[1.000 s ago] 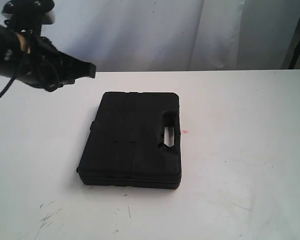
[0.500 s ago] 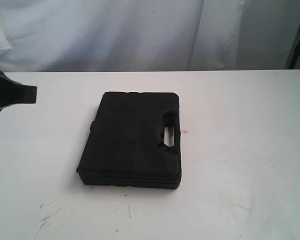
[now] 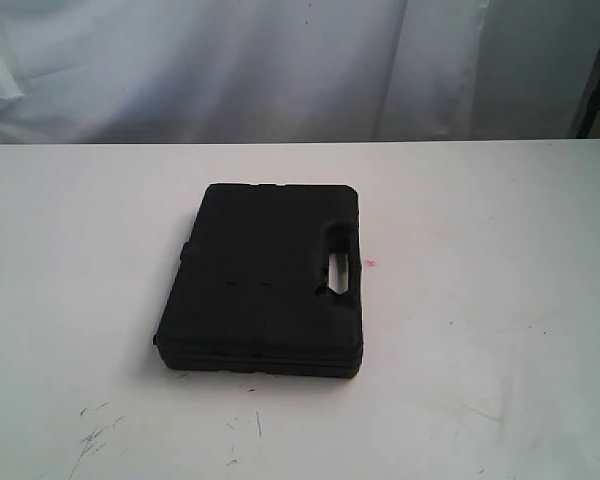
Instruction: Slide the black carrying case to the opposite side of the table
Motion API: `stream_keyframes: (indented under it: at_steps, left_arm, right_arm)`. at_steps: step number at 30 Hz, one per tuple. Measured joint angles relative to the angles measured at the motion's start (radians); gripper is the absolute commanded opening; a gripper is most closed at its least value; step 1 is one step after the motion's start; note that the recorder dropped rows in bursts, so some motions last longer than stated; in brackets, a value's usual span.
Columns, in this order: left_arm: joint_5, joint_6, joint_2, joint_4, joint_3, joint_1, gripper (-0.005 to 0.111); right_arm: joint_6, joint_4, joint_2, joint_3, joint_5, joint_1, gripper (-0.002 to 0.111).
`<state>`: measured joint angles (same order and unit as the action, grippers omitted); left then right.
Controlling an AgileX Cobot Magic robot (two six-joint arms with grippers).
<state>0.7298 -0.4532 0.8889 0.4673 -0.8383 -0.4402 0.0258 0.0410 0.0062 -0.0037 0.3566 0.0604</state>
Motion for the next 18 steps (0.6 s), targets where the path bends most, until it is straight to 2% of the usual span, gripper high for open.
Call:
stream_keyframes:
  at_steps: [2, 5, 7, 11, 14, 18]
  left_arm:
    - [0.005, -0.046, -0.047, 0.033, 0.031, 0.033, 0.000]
    - [-0.048, -0.074, -0.154, 0.035, 0.106, 0.141, 0.000]
    - [-0.123, -0.081, -0.241, 0.027, 0.175, 0.229, 0.000]
    - [-0.299, -0.085, -0.399, 0.019, 0.312, 0.362, 0.000]
    - [-0.396, -0.085, -0.503, 0.005, 0.403, 0.428, 0.000]
    - [-0.415, -0.085, -0.596, -0.043, 0.485, 0.473, 0.000]
  right_arm:
    - [0.000, 0.000, 0.000, 0.000, 0.000, 0.000, 0.000]
    - [0.000, 0.000, 0.000, 0.000, 0.000, 0.000, 0.000]
    - [0.000, 0.000, 0.000, 0.000, 0.000, 0.000, 0.000]
    - [0.000, 0.000, 0.000, 0.000, 0.000, 0.000, 0.000]
    - [0.000, 0.000, 0.000, 0.000, 0.000, 0.000, 0.000]
    - [0.000, 0.000, 0.000, 0.000, 0.000, 0.000, 0.000]
